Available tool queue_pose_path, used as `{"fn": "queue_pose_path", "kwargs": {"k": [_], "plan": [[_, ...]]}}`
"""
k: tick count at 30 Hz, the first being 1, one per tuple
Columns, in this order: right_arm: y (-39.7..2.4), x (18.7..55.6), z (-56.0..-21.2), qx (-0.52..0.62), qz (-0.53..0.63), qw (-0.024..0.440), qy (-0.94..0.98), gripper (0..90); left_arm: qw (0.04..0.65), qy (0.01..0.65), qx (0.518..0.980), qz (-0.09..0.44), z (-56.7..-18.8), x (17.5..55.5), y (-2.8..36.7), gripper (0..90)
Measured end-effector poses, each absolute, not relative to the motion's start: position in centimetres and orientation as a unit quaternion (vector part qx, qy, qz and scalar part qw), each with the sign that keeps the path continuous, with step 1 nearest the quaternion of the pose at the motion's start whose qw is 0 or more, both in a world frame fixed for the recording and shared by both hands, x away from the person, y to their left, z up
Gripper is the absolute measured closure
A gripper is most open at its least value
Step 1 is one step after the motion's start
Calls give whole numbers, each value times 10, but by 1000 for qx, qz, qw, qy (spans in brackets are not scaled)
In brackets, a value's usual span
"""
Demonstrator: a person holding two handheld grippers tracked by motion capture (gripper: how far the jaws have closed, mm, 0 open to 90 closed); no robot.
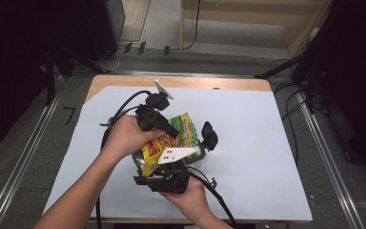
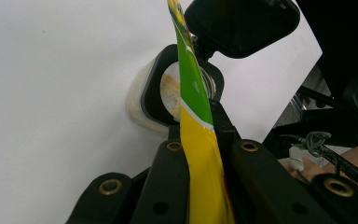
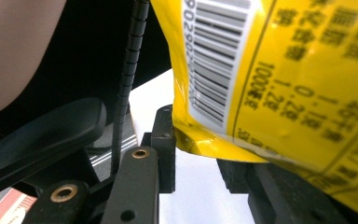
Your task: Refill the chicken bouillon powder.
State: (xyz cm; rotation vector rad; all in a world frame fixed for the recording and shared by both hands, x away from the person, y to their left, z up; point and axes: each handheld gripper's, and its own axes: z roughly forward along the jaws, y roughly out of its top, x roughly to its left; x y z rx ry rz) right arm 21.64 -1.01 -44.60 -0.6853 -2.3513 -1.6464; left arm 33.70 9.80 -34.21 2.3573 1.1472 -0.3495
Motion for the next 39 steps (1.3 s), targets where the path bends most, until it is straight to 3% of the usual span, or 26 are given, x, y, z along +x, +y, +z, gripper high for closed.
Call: {"fn": "queue_pose_path", "kwargs": {"k": [15, 39], "plan": [[-4, 217, -444, -238, -552, 74, -796, 680, 236, 422, 872, -74, -331, 328, 95, 890], [-4, 219, -445, -230, -544, 64, -804, 700, 240, 424, 870, -72, -332, 329, 96, 884]]}}
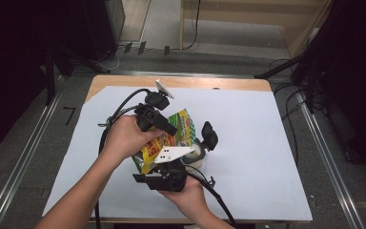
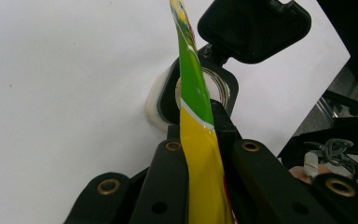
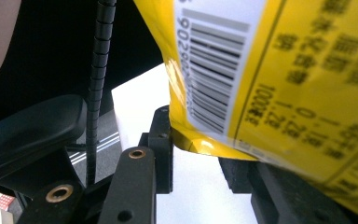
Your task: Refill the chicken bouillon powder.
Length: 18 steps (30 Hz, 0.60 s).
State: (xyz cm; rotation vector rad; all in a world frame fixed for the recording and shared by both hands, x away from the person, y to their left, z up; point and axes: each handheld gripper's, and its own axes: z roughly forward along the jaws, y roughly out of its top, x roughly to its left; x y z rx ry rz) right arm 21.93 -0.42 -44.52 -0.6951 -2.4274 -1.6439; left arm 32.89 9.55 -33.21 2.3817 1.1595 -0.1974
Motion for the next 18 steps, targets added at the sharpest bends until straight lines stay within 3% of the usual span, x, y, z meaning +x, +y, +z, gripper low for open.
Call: {"fn": "queue_pose_path", "kwargs": {"k": [18], "plan": [[-3, 217, -444, -227, -551, 65, -800, 709, 241, 422, 871, -70, -330, 327, 97, 880]]}}
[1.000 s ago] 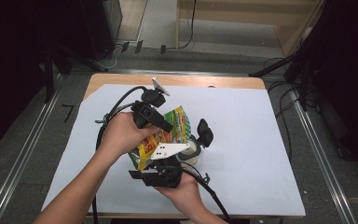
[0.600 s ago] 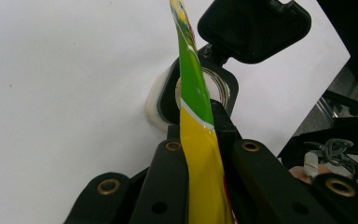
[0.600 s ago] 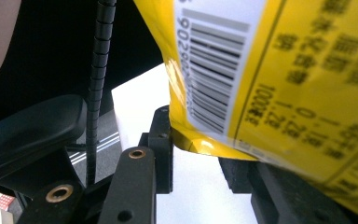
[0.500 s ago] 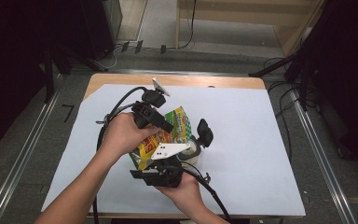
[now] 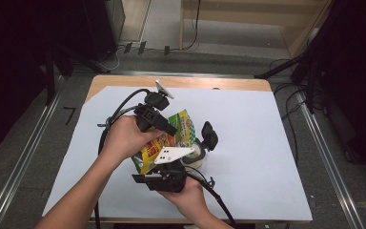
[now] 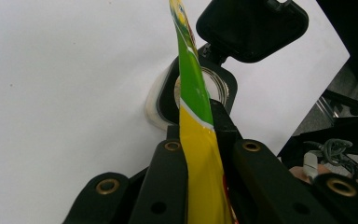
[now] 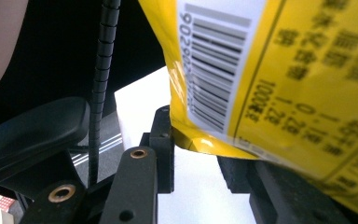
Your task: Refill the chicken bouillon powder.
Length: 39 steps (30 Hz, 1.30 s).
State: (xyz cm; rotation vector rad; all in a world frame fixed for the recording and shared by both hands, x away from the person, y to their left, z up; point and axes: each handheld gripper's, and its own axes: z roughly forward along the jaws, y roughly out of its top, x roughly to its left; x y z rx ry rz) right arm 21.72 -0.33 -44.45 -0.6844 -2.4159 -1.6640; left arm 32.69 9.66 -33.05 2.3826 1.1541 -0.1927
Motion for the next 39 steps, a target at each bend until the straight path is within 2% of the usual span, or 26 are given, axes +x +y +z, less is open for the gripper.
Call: {"fn": "queue_pose_path", "kwargs": {"k": [39], "plan": [[-4, 218, -444, -224, -549, 74, -802, 710, 247, 425, 867, -81, -335, 330, 99, 872]]}}
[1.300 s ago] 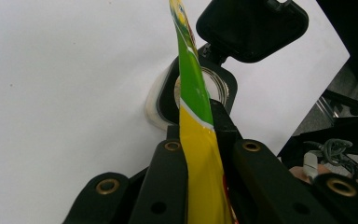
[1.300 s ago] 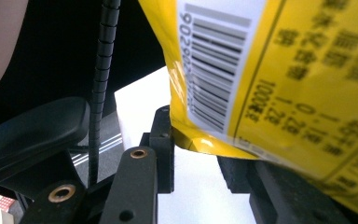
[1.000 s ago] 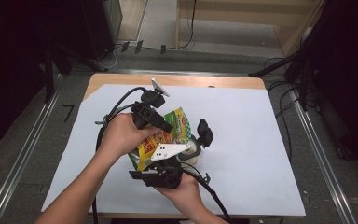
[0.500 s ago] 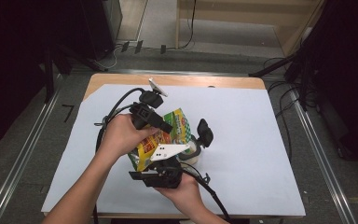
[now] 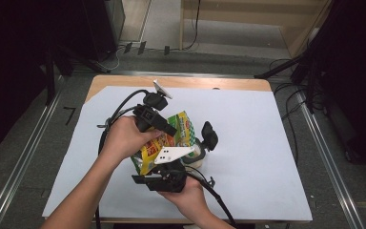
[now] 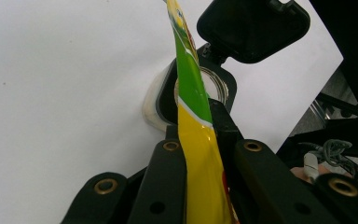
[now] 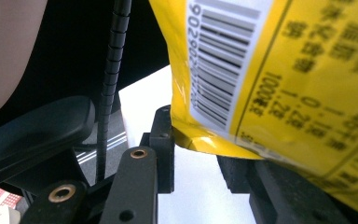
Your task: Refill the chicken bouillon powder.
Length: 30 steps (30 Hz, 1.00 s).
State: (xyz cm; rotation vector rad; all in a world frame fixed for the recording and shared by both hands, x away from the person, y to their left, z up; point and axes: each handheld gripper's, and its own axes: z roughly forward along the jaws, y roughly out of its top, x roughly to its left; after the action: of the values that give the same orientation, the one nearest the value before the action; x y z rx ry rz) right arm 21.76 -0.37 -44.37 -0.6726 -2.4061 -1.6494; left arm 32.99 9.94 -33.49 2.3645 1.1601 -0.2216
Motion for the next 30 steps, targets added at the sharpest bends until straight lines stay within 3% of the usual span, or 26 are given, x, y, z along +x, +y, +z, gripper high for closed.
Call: {"fn": "queue_pose_path", "kwargs": {"k": [30], "plan": [[-4, 218, -443, -221, -549, 67, -804, 687, 242, 421, 871, -71, -332, 329, 96, 871]]}}
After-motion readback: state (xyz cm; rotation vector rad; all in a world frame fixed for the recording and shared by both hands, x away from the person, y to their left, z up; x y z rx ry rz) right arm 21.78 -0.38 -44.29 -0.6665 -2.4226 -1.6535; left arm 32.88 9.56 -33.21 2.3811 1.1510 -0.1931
